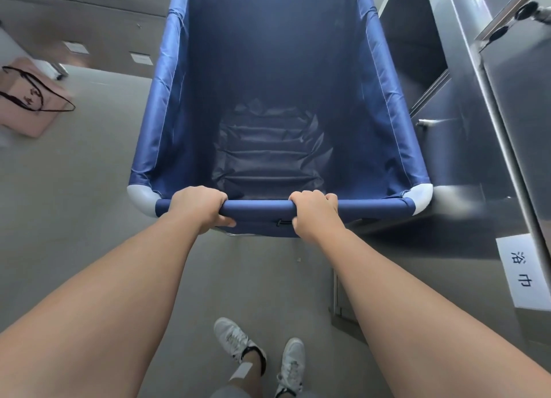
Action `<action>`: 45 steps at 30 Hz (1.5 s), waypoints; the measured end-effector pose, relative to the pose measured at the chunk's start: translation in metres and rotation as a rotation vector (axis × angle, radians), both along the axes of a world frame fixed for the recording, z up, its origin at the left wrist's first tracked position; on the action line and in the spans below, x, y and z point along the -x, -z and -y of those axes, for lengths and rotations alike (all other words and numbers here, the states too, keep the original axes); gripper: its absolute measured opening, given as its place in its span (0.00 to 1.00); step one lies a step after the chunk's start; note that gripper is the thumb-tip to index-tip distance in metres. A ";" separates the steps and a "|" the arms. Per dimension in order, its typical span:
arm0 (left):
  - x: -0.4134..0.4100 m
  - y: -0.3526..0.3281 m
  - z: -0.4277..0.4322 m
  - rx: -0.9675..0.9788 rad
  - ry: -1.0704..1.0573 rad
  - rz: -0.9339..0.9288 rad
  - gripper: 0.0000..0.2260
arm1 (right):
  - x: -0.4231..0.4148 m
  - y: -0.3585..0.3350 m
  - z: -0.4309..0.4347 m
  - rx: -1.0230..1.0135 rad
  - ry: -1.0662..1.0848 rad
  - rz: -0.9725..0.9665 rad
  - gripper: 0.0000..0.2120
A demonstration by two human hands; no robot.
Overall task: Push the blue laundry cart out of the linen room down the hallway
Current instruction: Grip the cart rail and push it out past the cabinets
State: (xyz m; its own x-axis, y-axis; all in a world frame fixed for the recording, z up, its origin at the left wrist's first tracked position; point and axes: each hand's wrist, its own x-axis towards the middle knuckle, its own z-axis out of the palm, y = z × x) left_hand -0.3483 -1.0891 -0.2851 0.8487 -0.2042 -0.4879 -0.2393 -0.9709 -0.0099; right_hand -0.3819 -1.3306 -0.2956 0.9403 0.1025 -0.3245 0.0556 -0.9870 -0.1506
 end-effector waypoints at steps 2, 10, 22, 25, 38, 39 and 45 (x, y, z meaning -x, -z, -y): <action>0.013 0.002 0.003 0.001 -0.007 0.009 0.15 | 0.009 0.001 0.007 -0.025 -0.033 -0.017 0.19; 0.056 0.003 -0.005 -0.048 -0.017 0.022 0.17 | 0.056 0.003 0.038 0.101 -0.096 0.062 0.25; 0.076 -0.001 -0.002 -0.071 -0.034 0.071 0.16 | 0.077 0.009 0.031 0.124 -0.141 0.108 0.18; 0.077 -0.002 -0.005 -0.076 -0.027 0.072 0.16 | 0.079 0.008 0.029 0.134 -0.152 0.101 0.19; 0.135 -0.004 -0.014 -0.095 -0.082 0.006 0.18 | 0.121 -0.001 0.022 0.173 -0.248 0.088 0.16; 0.139 -0.005 -0.016 -0.097 -0.090 0.005 0.18 | 0.124 -0.001 0.020 0.175 -0.259 0.092 0.16; 0.155 -0.006 -0.017 -0.094 -0.105 0.002 0.20 | 0.134 0.000 0.022 0.182 -0.291 0.097 0.15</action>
State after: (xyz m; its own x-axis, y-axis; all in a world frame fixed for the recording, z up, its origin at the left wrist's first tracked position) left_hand -0.5030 -1.0722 -0.2791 0.8638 -0.0674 -0.4993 -0.1363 -0.9853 -0.1027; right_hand -0.5164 -1.3522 -0.2960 0.9076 0.3195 -0.2725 0.3439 -0.9379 0.0458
